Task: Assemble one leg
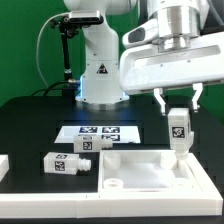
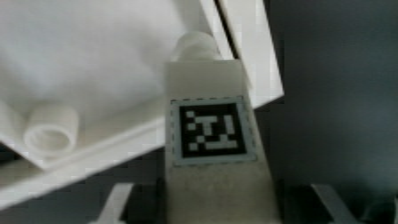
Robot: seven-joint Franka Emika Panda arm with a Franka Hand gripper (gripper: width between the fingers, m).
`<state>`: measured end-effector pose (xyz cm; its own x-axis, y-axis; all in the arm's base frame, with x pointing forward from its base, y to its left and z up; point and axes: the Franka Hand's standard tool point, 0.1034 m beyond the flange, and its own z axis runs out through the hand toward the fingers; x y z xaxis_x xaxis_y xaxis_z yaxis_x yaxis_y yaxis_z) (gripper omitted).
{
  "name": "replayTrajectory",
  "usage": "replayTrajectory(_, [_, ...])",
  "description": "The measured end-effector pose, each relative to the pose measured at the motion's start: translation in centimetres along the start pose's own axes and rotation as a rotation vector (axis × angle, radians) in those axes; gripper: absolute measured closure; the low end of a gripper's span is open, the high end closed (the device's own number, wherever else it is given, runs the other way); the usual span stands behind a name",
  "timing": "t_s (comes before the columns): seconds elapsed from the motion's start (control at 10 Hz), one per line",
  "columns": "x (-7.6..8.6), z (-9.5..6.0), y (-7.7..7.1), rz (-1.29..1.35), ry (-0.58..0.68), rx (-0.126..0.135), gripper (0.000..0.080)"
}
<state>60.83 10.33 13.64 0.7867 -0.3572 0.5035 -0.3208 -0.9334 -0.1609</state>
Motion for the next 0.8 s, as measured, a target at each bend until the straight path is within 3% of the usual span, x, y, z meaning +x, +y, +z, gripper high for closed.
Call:
replayTrajectory(0.3, [-0.1, 0.4, 0.3, -0.044, 0.022, -0.005, 0.0512])
replayTrajectory(0.4, [1.4, 0.6, 1.0, -0.094, -0.001, -0.016, 0.0512])
replayTrajectory(0.5, [3.4, 0.6, 0.1, -0.111, -0.011, -0.006, 0.0512])
replayTrajectory(0.6, [4.1, 0.9, -0.8, -0.117, 0.003, 0.001, 0.0512])
replayTrajectory(0.8, [2.7, 1.8, -0.9, -0.093, -0.007, -0.004, 0.0512])
